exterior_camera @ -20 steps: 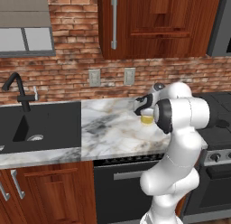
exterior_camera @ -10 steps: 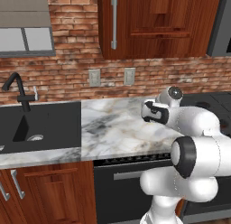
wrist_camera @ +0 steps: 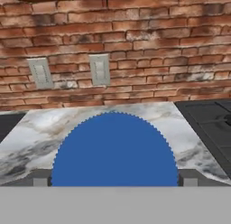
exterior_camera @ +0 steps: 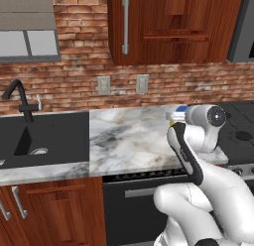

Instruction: Place the mayonnaise and ketchup from the counter to the top shelf of the fridge. If the existing items in the fridge are on the top shelf, move them to other shelves.

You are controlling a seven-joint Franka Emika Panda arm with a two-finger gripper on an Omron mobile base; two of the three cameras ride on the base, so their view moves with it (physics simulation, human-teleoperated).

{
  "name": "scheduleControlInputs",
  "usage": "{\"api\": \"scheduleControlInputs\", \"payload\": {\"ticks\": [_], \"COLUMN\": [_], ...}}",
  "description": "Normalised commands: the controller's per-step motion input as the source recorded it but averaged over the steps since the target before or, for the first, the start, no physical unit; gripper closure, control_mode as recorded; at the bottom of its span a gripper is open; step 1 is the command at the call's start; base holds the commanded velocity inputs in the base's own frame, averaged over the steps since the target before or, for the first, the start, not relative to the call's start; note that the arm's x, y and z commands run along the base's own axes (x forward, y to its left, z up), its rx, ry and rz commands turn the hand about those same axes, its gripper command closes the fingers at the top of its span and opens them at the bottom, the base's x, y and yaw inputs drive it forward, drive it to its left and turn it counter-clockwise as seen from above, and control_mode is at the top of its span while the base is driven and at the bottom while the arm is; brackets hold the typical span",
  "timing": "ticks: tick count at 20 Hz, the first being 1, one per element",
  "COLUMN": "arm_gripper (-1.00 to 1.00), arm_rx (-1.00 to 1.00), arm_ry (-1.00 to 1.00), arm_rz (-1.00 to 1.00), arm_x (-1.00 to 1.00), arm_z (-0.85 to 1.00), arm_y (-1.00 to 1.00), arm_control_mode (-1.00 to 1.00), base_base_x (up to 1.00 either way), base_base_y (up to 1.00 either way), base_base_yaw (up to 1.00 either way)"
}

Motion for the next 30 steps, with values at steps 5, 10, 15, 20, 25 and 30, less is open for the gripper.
{"api": "scheduleControlInputs", "payload": {"ticks": [5,10,15,20,25,30], "arm_gripper": [1.00,1.00,1.00,1.00,1.00,1.00], "arm_rx": [0.00,0.00,0.00,0.00,0.00,0.00], "arm_ry": [-0.04,0.00,0.13,0.29,0.17,0.03], "arm_rz": [0.00,0.02,0.00,0.00,0.01,0.01], "arm_x": [-1.00,-1.00,-1.00,-0.97,-0.72,-0.26], "arm_z": [0.86,0.65,0.60,0.47,0.08,0.00], "arm_y": [0.00,0.00,0.06,0.15,0.06,0.00], "arm_control_mode": [-1.00,-1.00,-1.00,-1.00,-1.00,-1.00], "base_base_x": [0.00,0.00,0.00,0.00,0.00,0.00], "base_base_y": [0.00,0.00,0.00,0.00,0.00,0.00], "base_base_yaw": [0.00,0.00,0.00,0.00,0.00,0.00]}}
